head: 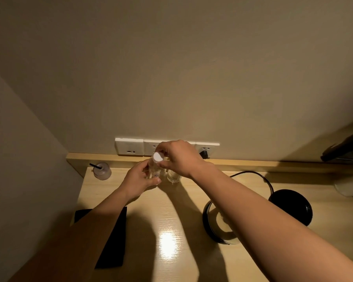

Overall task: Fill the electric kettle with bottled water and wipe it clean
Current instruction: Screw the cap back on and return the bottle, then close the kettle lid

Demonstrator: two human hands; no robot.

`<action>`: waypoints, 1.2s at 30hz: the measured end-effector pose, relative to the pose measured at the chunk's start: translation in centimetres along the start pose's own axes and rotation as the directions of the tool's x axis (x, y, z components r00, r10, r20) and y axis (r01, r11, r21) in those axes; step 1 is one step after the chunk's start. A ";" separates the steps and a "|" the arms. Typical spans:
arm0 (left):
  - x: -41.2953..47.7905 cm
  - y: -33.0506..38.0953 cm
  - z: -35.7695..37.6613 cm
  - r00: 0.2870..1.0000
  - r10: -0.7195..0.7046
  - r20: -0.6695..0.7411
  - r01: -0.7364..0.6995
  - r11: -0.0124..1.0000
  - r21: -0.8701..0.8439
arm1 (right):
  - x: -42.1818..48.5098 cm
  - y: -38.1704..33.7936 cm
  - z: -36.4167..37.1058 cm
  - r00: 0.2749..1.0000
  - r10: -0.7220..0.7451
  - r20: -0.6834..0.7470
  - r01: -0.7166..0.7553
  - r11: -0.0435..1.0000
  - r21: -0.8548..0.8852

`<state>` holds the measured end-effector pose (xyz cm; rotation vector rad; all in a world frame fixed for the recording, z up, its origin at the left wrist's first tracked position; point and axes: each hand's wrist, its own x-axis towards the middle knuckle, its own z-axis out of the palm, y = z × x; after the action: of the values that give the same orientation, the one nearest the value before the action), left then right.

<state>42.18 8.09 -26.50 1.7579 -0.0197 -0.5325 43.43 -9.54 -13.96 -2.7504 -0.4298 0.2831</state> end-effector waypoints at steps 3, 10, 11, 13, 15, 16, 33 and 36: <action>0.0 -0.1 0.1 1.000 0.002 -0.003 -0.002 1.000 -0.011 | 0.1 -0.1 -0.2 1.000 0.016 0.011 -0.016 1.000 0.003; 0.0 -0.6 0.0 1.000 -0.003 -0.021 0.003 1.000 0.009 | -0.1 -0.1 -0.2 0.999 0.026 0.020 -0.026 1.000 0.003; -0.1 -0.6 -0.1 1.000 0.000 -0.021 0.000 1.000 0.019 | -0.3 -0.2 -0.2 1.000 0.020 0.016 -0.020 1.000 -0.006; -0.6 -0.5 -0.5 1.000 0.001 -0.025 0.000 0.999 0.046 | -0.8 -0.3 -0.6 1.000 0.012 -0.005 -0.012 1.000 -0.004; -1.6 -0.3 -1.1 0.999 0.006 -0.039 -0.004 0.998 0.056 | -1.6 -0.3 -1.3 0.999 0.008 -0.045 -0.006 0.999 0.034; -2.3 -0.1 -1.3 0.998 0.015 -0.054 -0.012 0.998 0.054 | -2.2 -0.1 -1.8 0.997 0.010 -0.070 -0.005 0.998 0.060; -12.4 7.7 14.6 0.994 -0.070 0.084 0.079 0.991 -0.107 | -30.6 13.8 -9.0 0.838 0.537 -0.099 -0.495 0.823 0.279; -11.8 8.9 18.8 0.992 -0.103 0.067 0.110 0.988 -0.105 | -31.5 15.5 -8.4 0.845 0.534 -0.016 -0.483 0.777 0.405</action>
<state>27.25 -8.05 -17.18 1.6428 0.0593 -0.6539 20.10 -36.23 -7.34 -2.4130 0.3921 0.2788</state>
